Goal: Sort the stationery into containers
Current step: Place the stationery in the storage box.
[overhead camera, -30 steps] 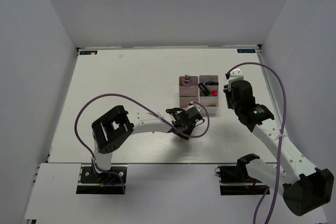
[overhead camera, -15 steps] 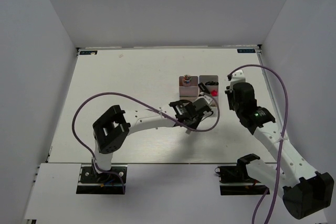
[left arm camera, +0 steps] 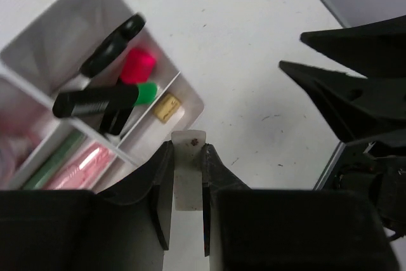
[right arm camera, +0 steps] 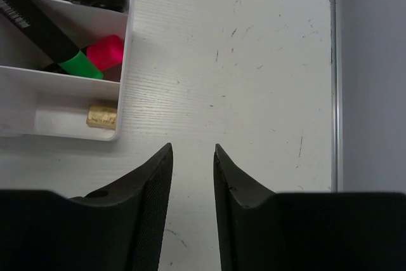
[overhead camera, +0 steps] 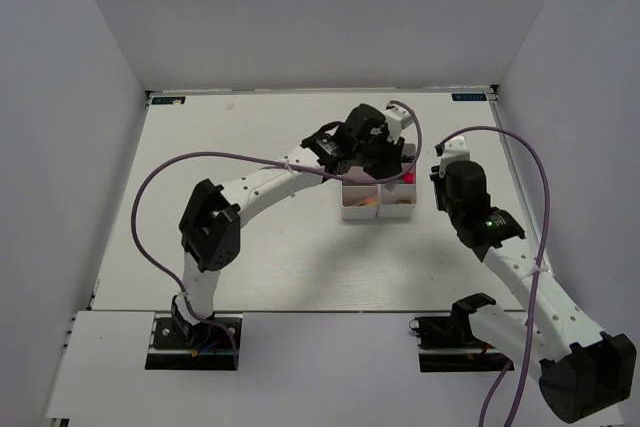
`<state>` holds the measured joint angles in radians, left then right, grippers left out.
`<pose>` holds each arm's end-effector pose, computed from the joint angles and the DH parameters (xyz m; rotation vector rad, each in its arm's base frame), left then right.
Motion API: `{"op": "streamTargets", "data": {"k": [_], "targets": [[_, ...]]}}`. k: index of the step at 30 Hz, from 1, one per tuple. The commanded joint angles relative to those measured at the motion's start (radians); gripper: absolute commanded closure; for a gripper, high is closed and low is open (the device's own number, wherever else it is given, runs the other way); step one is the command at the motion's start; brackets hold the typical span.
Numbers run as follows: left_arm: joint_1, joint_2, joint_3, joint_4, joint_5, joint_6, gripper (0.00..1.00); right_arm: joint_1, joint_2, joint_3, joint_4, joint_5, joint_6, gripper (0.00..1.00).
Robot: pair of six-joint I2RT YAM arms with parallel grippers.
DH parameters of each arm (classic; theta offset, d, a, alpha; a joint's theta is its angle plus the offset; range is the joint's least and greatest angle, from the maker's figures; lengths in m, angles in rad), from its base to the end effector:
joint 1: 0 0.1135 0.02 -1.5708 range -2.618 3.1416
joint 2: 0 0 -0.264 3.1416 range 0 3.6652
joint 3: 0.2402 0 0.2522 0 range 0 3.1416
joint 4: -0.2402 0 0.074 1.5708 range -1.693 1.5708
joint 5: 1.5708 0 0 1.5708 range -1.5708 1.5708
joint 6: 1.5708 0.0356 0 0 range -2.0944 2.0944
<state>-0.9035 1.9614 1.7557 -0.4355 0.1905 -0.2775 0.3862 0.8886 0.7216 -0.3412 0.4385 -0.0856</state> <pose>0.2793 -0.3654 0.3011 0.8254 2.1871 -0.8372 0.1890 0.0605 0.2852 -0.2149 2.0260 -0.2673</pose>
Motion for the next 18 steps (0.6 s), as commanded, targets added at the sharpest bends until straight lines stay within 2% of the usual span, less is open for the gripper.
{"op": "streamTargets", "data": {"k": [1, 2, 5, 18], "targets": [[0.012, 0.066, 0.118, 0.0, 0.22, 0.104, 0.89, -0.004, -0.025, -0.01, 0.051, 0.005, 0.006, 0.64], [0.018, 0.08, 0.145, -0.003, 0.274, 0.109, 0.87, -0.003, -0.027, -0.01, 0.051, 0.006, 0.006, 0.64], [0.029, 0.132, 0.186, -0.011, 0.311, 0.104, 0.86, -0.003, -0.031, -0.014, 0.056, 0.008, 0.007, 0.64], [0.031, 0.171, 0.139, 0.027, 0.267, 0.136, 0.86, -0.003, -0.036, -0.025, 0.073, 0.014, 0.001, 0.61]]}}
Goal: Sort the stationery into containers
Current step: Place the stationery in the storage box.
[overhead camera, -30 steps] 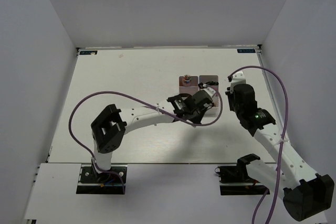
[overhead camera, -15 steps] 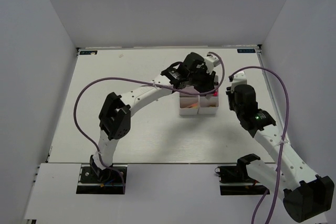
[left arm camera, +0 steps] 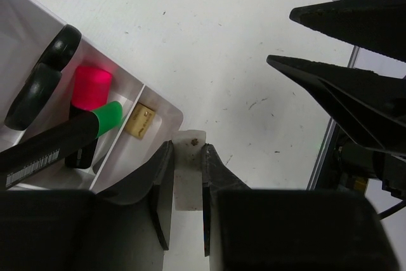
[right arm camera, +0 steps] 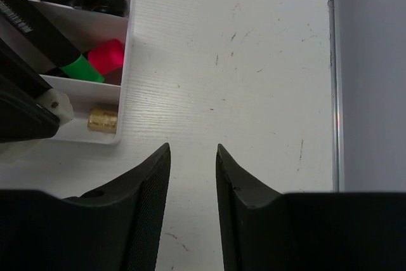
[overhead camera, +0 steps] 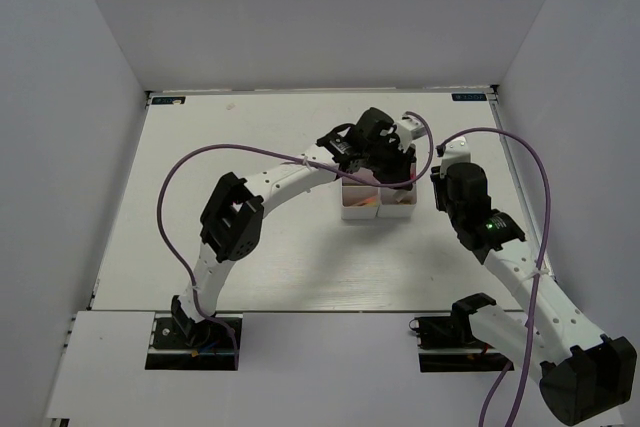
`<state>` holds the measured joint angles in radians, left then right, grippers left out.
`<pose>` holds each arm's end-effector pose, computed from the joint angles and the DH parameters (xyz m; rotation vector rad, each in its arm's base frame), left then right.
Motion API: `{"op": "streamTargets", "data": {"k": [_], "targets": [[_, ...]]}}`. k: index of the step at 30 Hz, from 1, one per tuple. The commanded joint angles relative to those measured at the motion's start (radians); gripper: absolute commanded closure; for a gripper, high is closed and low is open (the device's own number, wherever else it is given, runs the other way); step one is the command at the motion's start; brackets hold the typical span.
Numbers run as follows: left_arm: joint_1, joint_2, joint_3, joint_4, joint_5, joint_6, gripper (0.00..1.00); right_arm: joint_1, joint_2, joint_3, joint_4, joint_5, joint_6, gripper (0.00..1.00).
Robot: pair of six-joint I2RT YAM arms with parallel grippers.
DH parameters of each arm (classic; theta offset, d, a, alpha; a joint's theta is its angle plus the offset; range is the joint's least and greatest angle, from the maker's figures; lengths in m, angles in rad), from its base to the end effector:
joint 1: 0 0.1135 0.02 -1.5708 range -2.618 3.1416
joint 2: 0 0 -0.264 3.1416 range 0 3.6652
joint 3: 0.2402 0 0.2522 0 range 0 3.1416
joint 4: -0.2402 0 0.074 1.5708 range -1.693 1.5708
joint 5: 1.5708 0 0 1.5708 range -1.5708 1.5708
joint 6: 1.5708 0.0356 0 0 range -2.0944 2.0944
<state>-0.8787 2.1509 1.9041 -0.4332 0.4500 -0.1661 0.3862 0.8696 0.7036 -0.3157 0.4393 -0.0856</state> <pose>0.3067 -0.3943 0.2660 1.0732 2.1385 -1.0384 0.1866 0.0595 0.2847 -0.2040 2.0026 -0.2594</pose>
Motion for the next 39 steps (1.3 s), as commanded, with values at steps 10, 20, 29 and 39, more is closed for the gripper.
{"op": "streamTargets", "data": {"k": [10, 20, 29, 39], "targets": [[0.007, 0.018, 0.01, 0.014, -0.053, 0.069, 0.8, -0.003, -0.018, -0.012, 0.055, 0.013, -0.003, 0.6], [0.007, 0.056, 0.047, -0.025, -0.097, 0.109, 0.76, -0.004, -0.021, -0.016, 0.06, 0.016, -0.008, 0.56], [0.009, 0.061, 0.053, -0.027, -0.132, 0.12, 0.53, -0.003, -0.024, -0.019, 0.059, 0.01, -0.006, 0.54], [0.003, 0.05, 0.073, -0.019, -0.122, 0.099, 0.67, -0.007, -0.027, -0.021, 0.061, 0.007, -0.008, 0.53]]}}
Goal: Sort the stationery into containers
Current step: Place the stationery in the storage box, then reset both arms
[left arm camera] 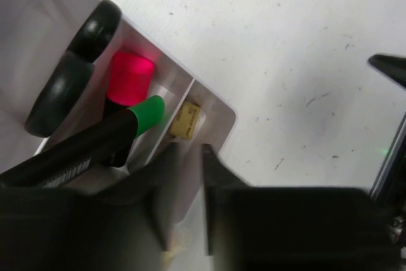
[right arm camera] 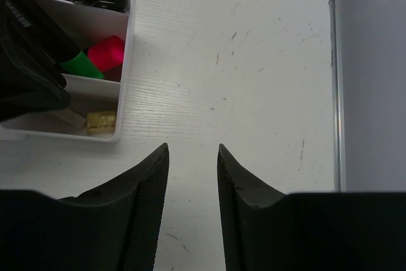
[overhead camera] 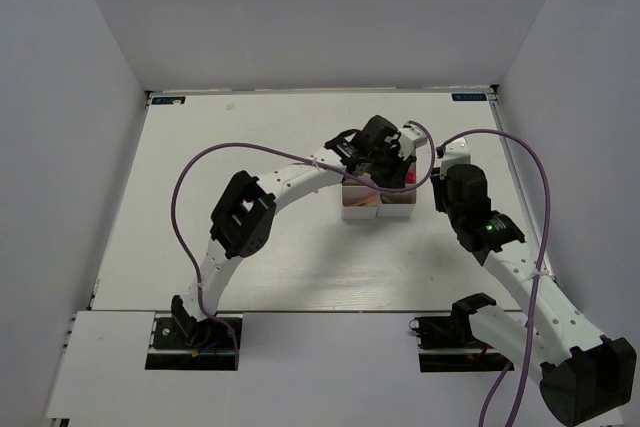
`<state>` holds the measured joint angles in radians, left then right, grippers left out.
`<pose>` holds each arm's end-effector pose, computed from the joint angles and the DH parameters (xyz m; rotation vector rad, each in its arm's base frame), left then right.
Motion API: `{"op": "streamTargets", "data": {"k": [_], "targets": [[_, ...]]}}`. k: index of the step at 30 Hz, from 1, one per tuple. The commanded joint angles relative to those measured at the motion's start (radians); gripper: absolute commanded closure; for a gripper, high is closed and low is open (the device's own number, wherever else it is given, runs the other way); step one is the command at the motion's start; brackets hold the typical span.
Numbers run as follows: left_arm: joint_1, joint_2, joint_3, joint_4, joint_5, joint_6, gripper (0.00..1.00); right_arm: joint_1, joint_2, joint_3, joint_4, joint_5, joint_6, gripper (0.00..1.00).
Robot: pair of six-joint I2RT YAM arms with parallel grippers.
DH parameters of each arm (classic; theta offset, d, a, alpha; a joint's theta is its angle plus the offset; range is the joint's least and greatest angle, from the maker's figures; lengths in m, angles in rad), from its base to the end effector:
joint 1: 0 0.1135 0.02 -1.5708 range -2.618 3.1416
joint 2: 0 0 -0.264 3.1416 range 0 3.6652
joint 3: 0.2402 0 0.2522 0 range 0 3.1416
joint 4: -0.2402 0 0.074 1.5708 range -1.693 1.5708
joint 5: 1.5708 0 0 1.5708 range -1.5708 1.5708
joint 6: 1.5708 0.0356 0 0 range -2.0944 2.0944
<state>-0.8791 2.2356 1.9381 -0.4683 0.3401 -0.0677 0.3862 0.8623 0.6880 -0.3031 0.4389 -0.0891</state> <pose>0.3175 -0.4020 0.2323 1.1271 2.1720 -0.8467 0.1856 0.0591 0.2818 -0.2060 1.9986 -0.2599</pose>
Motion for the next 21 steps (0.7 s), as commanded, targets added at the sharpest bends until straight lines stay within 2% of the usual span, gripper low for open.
{"op": "streamTargets", "data": {"k": [1, 3, 5, 6, 8, 9, 10, 11, 12, 13, 14, 15, 18, 19, 20, 21], "targets": [[-0.001, -0.04, 0.039, 0.019, -0.001, -0.006, 0.74, -0.001, -0.022, -0.007, 0.048, 0.008, -0.001, 0.62], [-0.007, -0.071, 0.03, 0.026, 0.0, -0.023, 0.84, -0.007, -0.037, -0.005, 0.045, 0.0, 0.002, 0.73], [-0.014, -0.121, -0.007, 0.06, -0.007, -0.044, 0.85, -0.006, -0.04, 0.002, 0.038, 0.0, 0.003, 0.84], [-0.017, -0.167, -0.055, 0.072, -0.012, -0.059, 0.83, -0.007, -0.04, 0.002, 0.032, -0.003, 0.002, 0.84], [-0.029, -0.26, -0.146, 0.103, -0.039, -0.079, 0.72, -0.007, -0.045, 0.005, 0.025, -0.017, -0.011, 0.73], [-0.031, -0.365, -0.215, 0.112, -0.05, -0.089, 0.63, -0.01, -0.045, 0.005, 0.019, -0.025, -0.018, 0.64], [-0.032, -0.405, -0.285, 0.117, -0.056, -0.09, 0.54, -0.01, -0.048, 0.008, 0.006, -0.052, -0.021, 0.53], [-0.044, -0.444, -0.321, 0.118, -0.067, -0.089, 0.43, -0.01, -0.048, 0.013, -0.004, -0.063, -0.027, 0.29], [-0.049, -0.482, -0.385, 0.102, -0.088, -0.084, 0.31, -0.01, -0.049, 0.015, -0.013, -0.089, -0.031, 0.2], [-0.054, -0.611, -0.453, 0.083, -0.101, -0.081, 0.18, -0.009, -0.046, 0.013, -0.017, -0.103, -0.032, 0.13], [-0.066, -0.657, -0.488, 0.071, -0.149, -0.083, 0.0, -0.013, -0.043, 0.012, -0.037, -0.127, -0.032, 0.1], [-0.067, -0.801, -0.561, 0.044, -0.174, -0.087, 0.0, -0.01, -0.037, 0.01, -0.044, -0.158, -0.031, 0.1], [-0.067, -0.991, -0.826, -0.045, -0.335, -0.099, 0.0, -0.007, -0.005, 0.018, -0.073, -0.195, 0.007, 0.1], [-0.055, -1.08, -0.864, -0.071, -0.383, -0.109, 0.0, -0.012, 0.004, 0.024, -0.082, -0.204, 0.029, 0.1], [-0.044, -1.172, -0.902, -0.093, -0.506, -0.116, 0.0, -0.01, 0.03, 0.036, -0.093, -0.21, 0.044, 0.1], [0.007, -1.214, -0.945, -0.127, -0.538, -0.145, 0.0, -0.009, 0.041, 0.041, -0.099, -0.219, 0.061, 0.1]]}}
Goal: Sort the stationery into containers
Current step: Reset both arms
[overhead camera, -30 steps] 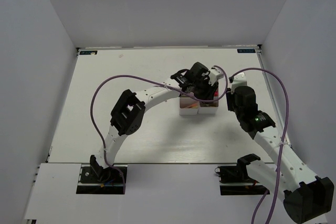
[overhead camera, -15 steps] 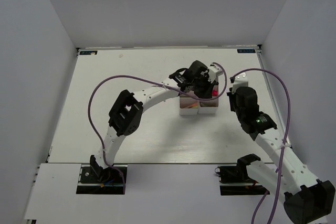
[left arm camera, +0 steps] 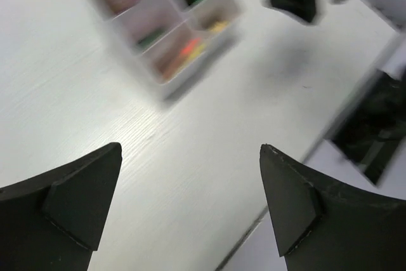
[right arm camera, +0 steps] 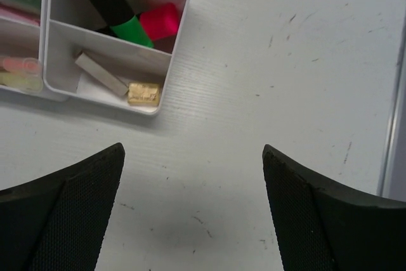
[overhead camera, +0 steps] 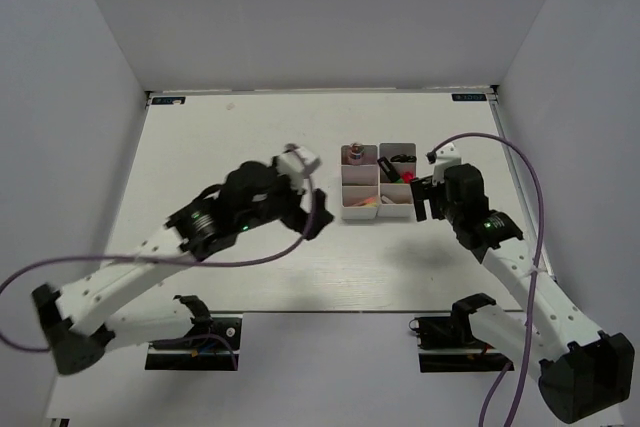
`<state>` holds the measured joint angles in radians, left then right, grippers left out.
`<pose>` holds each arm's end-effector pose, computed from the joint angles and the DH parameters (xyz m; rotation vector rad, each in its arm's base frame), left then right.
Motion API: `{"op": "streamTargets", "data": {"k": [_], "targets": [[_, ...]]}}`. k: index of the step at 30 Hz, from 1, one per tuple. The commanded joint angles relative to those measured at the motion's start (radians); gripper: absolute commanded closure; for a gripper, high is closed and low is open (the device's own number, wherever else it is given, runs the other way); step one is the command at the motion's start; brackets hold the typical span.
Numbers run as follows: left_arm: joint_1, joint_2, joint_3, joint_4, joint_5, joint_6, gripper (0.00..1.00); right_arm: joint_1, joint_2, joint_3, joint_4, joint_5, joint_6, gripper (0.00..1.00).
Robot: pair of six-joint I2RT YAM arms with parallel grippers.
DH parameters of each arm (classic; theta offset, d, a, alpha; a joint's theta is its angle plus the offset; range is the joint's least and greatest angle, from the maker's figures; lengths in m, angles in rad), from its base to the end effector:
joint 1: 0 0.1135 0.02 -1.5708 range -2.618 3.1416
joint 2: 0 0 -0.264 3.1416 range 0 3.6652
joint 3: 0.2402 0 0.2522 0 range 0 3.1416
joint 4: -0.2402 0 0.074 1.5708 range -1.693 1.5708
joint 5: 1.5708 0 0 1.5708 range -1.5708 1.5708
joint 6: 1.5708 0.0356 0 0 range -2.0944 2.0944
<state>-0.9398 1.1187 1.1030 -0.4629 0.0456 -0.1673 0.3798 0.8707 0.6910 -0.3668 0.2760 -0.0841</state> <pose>0.1449 -0.2010 0.3567 0.8299 1.9621 -0.7219 0.1839 0.0630 0.2744 -0.3216 2.0716 -0.1140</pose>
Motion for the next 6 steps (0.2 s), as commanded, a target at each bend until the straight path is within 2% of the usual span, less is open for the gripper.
{"op": "streamTargets", "data": {"k": [1, 2, 3, 6], "targets": [[0.091, -0.225, -0.229, -0.155, -0.275, -0.052, 0.0, -0.004, 0.042, 0.041, -0.04, -0.066, 0.057, 0.1], [0.172, -0.262, -0.302, -0.177, -0.288, -0.052, 0.0, -0.002, 0.06, 0.044, -0.046, -0.096, 0.06, 0.1], [0.173, -0.301, -0.333, -0.183, -0.286, -0.058, 0.0, -0.002, 0.065, 0.042, -0.043, -0.106, 0.06, 0.1], [0.313, -0.422, -0.423, -0.235, -0.225, -0.034, 0.0, -0.008, 0.068, 0.012, -0.02, -0.148, 0.011, 0.1]]}}
